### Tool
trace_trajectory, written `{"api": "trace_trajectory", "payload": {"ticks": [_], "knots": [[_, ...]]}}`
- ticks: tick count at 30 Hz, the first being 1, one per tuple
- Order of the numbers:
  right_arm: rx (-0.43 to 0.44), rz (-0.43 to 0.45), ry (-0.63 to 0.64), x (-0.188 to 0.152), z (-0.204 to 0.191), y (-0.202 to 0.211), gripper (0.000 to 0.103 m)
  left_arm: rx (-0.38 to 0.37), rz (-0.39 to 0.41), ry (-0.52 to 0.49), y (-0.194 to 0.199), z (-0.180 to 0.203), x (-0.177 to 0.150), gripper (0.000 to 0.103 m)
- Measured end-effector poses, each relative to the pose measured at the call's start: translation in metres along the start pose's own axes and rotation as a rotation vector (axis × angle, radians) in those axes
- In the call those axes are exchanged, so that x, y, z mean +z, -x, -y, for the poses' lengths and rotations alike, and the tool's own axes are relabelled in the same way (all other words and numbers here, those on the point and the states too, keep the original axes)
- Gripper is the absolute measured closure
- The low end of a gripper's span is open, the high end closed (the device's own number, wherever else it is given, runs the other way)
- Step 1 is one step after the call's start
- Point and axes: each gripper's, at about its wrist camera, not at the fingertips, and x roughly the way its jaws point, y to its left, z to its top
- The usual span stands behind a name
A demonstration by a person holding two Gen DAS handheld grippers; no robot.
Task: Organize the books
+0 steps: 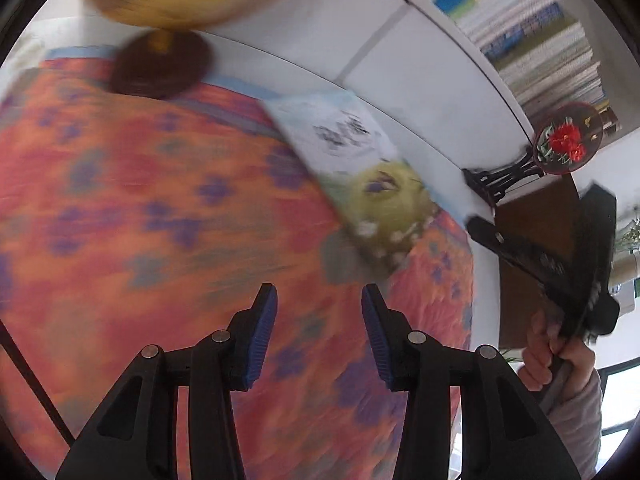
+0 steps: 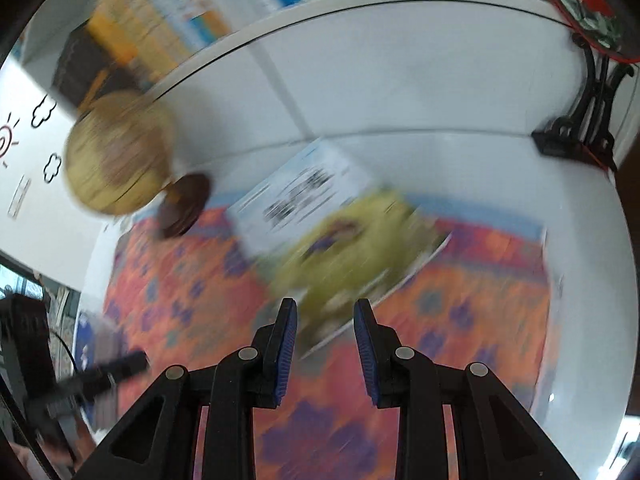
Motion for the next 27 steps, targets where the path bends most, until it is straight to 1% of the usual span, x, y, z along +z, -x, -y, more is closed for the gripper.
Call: {"api": "trace_trajectory", "payload": {"ticks": [3,6,7,9,11,14,16,17,19,21,24,27], "knots": [[-0.016,0.000,-0.022,0.019,0.024,-0.025,0.075,-0.004,-0.016,0.032,-0.044,0.017,0.011,0.062],[-0.035,0.008,-0.036,0.029,0.037,-0.050,0.075,-0.012,-0.015,0.086,-0.066,0.022,0.020,0.062],[-0.064,0.010,-0.022,0.029,0.038,-0.058,0.075,-0.011,-0.019,0.094,-0.073,0.023,0.023,0.062],[-0.140,0.008,0.003,0.029,0.038,-0.072,0.075,0.012,-0.028,0.092,-0.081,0.025,0.028,0.062],[-0.176,0.021,0.009,0.028,0.040,-0.079,0.075,0.010,-0.019,0.072,-0.082,0.027,0.033,0.062],[-0.170,0.046,-0.017,0.029,0.044,-0.079,0.075,0.000,-0.036,0.044,-0.084,0.029,0.036,0.062],[-0.140,0.042,-0.024,0.029,0.048,-0.079,0.072,-0.025,-0.043,0.047,-0.083,0.025,0.036,0.062],[-0.115,0.024,-0.020,0.030,0.048,-0.079,0.069,-0.040,-0.049,0.044,-0.084,0.024,0.036,0.062],[-0.035,-0.032,-0.026,0.032,0.049,-0.080,0.069,-0.053,-0.069,0.020,-0.083,0.022,0.036,0.061],[0.011,-0.065,-0.017,0.026,0.044,-0.077,0.069,-0.068,-0.099,0.002,-0.080,0.020,0.035,0.061],[0.079,-0.094,0.011,0.006,0.029,-0.066,0.069,-0.101,-0.139,-0.001,-0.072,0.009,0.027,0.061],[0.125,-0.153,0.056,-0.021,0.002,-0.062,0.070,-0.114,-0.197,-0.062,-0.062,0.004,0.011,0.061]]}}
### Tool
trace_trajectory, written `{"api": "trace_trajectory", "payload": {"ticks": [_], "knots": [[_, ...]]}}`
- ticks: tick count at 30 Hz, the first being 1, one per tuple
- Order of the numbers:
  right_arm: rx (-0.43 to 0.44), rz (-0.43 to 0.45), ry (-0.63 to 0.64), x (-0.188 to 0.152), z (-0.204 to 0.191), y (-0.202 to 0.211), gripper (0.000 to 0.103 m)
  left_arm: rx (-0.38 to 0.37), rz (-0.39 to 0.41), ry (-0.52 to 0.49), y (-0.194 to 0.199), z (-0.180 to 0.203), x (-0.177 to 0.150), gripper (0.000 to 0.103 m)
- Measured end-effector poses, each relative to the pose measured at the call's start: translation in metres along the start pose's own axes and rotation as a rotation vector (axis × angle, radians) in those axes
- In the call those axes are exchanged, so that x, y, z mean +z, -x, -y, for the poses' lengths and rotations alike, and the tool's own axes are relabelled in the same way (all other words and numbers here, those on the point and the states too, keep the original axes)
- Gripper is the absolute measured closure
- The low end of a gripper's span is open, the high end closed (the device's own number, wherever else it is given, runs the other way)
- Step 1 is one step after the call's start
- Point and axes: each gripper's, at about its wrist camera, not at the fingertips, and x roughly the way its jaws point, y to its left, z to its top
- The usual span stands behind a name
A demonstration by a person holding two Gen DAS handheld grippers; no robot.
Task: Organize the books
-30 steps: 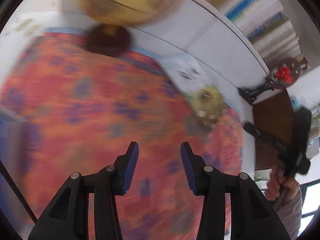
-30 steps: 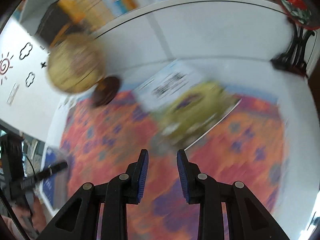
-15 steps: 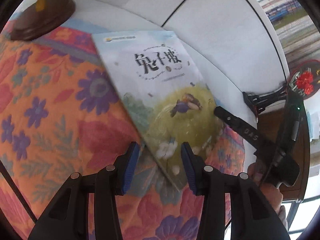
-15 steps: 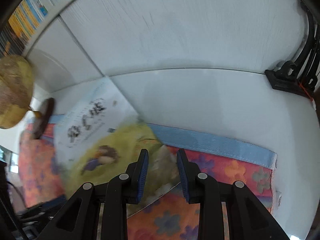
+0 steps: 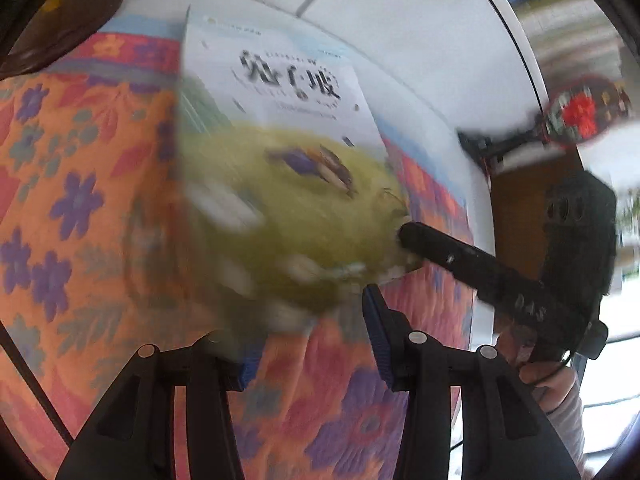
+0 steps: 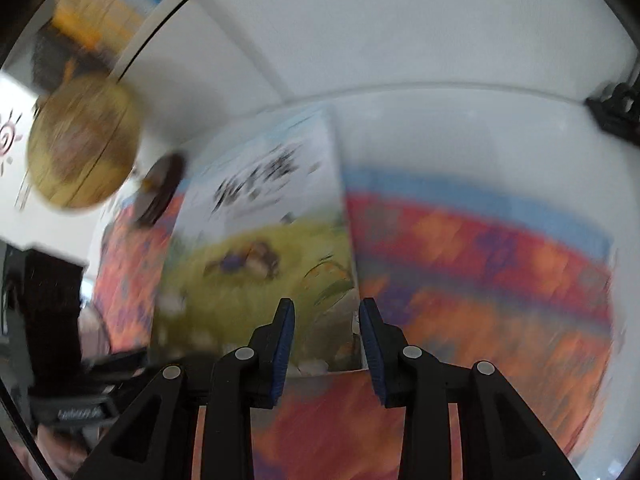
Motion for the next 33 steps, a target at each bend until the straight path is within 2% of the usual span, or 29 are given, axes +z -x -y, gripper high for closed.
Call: {"api": "trace_trajectory", "payload": {"ticks": [2,4,6,8,10,13,14,17,18,19,21,22,24,27,30,33], "knots": [[0.048,-0.044,0.038,-0.022,-0.021,-0.003,0.071,-0.005,-0.035,-0.059,0.005,0.003,-0.016,0.061],[0.026,-0.067,0.046,-0.045,-0.039,-0.006,0.072,0.047,-0.042,-0.114,0.015,0.004,-0.030,0.061],[0.018,-0.074,0.025,-0.057,-0.040,-0.006,0.072,0.085,-0.010,-0.111,0.038,-0.010,-0.037,0.061],[0.000,-0.029,-0.035,-0.063,-0.031,0.002,0.071,0.132,0.043,-0.096,0.058,-0.027,-0.029,0.060],[0.014,0.042,-0.139,-0.059,-0.019,0.013,0.071,0.195,0.076,-0.089,0.068,-0.041,-0.012,0.060],[-0.040,0.114,-0.206,-0.037,-0.010,0.013,0.071,0.227,0.099,-0.079,0.062,-0.049,0.016,0.059],[-0.054,0.118,-0.221,-0.030,-0.011,0.006,0.071,0.248,0.102,-0.072,0.057,-0.051,0.022,0.059],[-0.108,0.099,-0.287,-0.015,-0.011,-0.007,0.071,0.223,0.063,-0.048,0.035,-0.052,0.031,0.059],[-0.095,0.110,-0.281,-0.013,-0.015,-0.008,0.071,0.230,0.086,-0.076,0.037,-0.048,0.032,0.057],[-0.078,0.092,-0.277,-0.011,-0.022,-0.011,0.064,0.251,0.082,-0.110,0.034,-0.041,0.031,0.054],[-0.141,0.080,-0.229,-0.010,-0.030,-0.015,0.061,0.305,0.067,-0.181,0.031,-0.033,0.025,0.054],[-0.178,0.062,-0.181,-0.012,-0.038,-0.017,0.061,0.313,0.052,-0.215,0.029,-0.026,0.022,0.054],[-0.191,0.034,-0.145,-0.017,-0.042,-0.016,0.060,0.292,0.030,-0.231,0.032,-0.024,0.014,0.054],[-0.130,-0.018,-0.138,-0.035,-0.048,-0.014,0.060,0.260,0.000,-0.225,0.047,-0.028,-0.008,0.055],[-0.105,-0.086,-0.104,-0.080,-0.064,-0.009,0.060,0.256,-0.054,-0.263,0.062,-0.028,-0.060,0.055],[-0.059,-0.172,-0.059,-0.153,-0.085,0.001,0.060,0.239,-0.146,-0.283,0.073,-0.032,-0.116,0.054]]}}
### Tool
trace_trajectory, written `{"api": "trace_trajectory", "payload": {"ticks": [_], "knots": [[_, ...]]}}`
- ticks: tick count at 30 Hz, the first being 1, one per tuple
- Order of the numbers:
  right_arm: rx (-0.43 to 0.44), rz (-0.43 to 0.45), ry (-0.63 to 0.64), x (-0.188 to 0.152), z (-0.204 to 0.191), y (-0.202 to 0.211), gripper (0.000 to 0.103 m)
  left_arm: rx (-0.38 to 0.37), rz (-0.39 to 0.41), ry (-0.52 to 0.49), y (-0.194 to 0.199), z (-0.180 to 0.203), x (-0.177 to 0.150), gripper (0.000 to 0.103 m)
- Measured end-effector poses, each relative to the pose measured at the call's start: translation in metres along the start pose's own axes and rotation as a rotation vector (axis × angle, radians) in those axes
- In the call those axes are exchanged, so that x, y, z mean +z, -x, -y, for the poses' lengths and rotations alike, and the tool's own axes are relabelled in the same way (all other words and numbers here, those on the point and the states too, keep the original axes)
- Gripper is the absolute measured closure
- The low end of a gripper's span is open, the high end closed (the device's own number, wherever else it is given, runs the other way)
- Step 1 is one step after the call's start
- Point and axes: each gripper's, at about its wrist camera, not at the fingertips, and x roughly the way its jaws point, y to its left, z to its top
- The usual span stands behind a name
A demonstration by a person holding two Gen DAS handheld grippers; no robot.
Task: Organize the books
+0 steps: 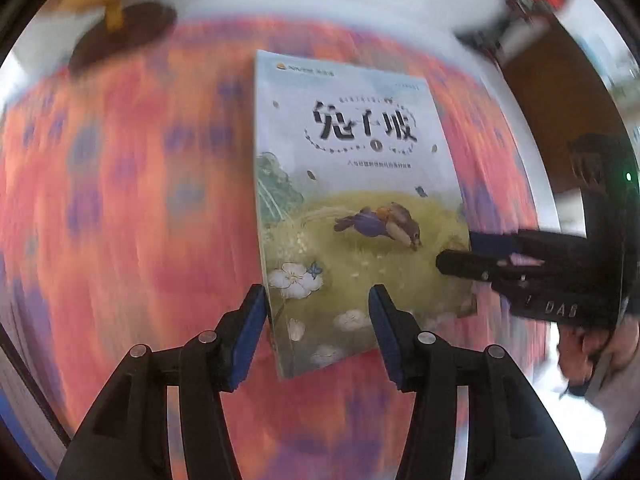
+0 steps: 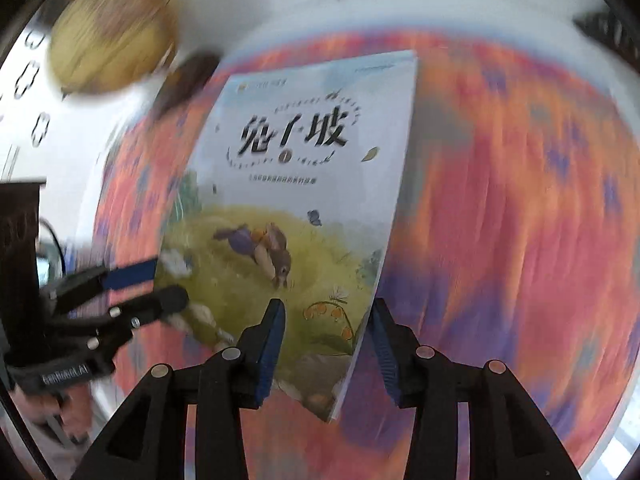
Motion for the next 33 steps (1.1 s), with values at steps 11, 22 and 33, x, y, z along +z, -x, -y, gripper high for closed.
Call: {"api": "trace_trajectory", "payload": {"ticks": [11,22,33], "knots": [[0.399,-0.031,-0.251,-0.073,0.073,-0.001,0.090,-0.209,-0.139,0.146,-0.012,-0.048,-0.030,0.062],[0.439,-0.048,-0.115,-0.052,0.054,-0.013,0.090,-0.237,-0.124,0.127,-0.003,-0.057,-0.038,0.063],[0.383,0.010,0.029,-0.044,-0.005,-0.001,0.092,0.058,-0.160,0.037,0.014,-0.033,-0.045,0.067]]}}
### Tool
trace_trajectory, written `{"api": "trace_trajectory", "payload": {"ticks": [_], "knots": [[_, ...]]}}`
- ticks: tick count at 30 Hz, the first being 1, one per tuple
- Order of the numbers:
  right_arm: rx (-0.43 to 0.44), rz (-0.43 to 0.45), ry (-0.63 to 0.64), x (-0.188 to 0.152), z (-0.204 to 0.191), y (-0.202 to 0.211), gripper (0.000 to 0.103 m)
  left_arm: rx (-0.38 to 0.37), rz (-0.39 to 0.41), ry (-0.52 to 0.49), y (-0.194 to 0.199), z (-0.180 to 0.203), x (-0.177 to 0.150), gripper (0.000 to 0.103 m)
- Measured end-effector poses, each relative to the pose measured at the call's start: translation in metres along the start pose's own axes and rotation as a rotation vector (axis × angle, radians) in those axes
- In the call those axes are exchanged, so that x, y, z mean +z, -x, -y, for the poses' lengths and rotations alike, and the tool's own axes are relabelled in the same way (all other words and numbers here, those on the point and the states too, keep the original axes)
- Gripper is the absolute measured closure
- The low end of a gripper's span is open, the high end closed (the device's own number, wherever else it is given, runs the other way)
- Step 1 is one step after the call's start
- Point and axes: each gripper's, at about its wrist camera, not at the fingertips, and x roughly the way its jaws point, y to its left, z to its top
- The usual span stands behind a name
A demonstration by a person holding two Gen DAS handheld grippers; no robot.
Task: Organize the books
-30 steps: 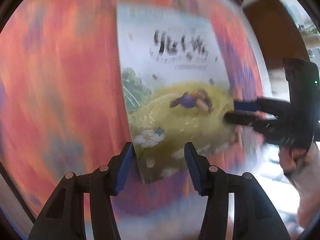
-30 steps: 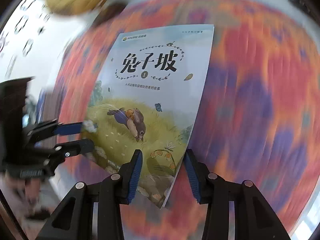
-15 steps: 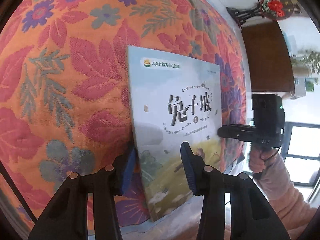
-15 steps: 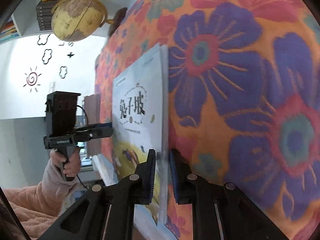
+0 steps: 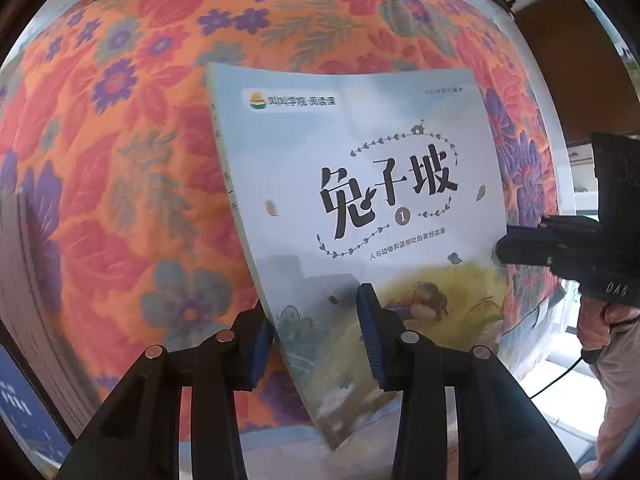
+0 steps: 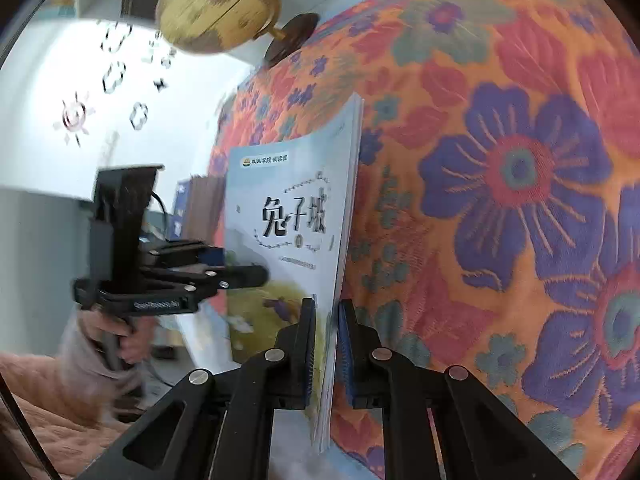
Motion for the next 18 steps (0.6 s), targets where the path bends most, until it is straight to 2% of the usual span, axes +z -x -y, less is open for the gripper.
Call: {"api": "trace_trajectory", "payload": {"ticks": [3,5,6,7,10,15,18], "knots": [[0.008,-0.043,-0.015,0.002,0.001,-0.017,0.091,0.004,-0.024,0.060,-0.004,-0.015,-0.004,0.067],[0.003,-0.085,-0.014,0.003,0.002,-0.033,0.089,0.030,-0.028,0.067,-0.008,-0.021,-0.007,0.065],[-0.027,-0.096,-0.017,0.004,0.004,-0.041,0.089,0.026,-0.020,0.065,-0.007,-0.023,-0.008,0.065],[-0.021,-0.101,-0.030,0.007,0.006,-0.048,0.089,0.023,-0.016,0.068,-0.007,-0.025,-0.009,0.064],[0.089,-0.080,-0.147,0.010,0.024,-0.053,0.088,0.010,-0.013,0.081,-0.006,-0.036,-0.012,0.064],[0.146,-0.070,-0.166,0.011,0.030,-0.059,0.085,0.028,-0.014,0.058,-0.008,-0.031,-0.014,0.061],[0.217,-0.080,-0.202,0.014,0.040,-0.063,0.085,0.002,-0.016,0.072,-0.008,-0.035,-0.014,0.061]]}}
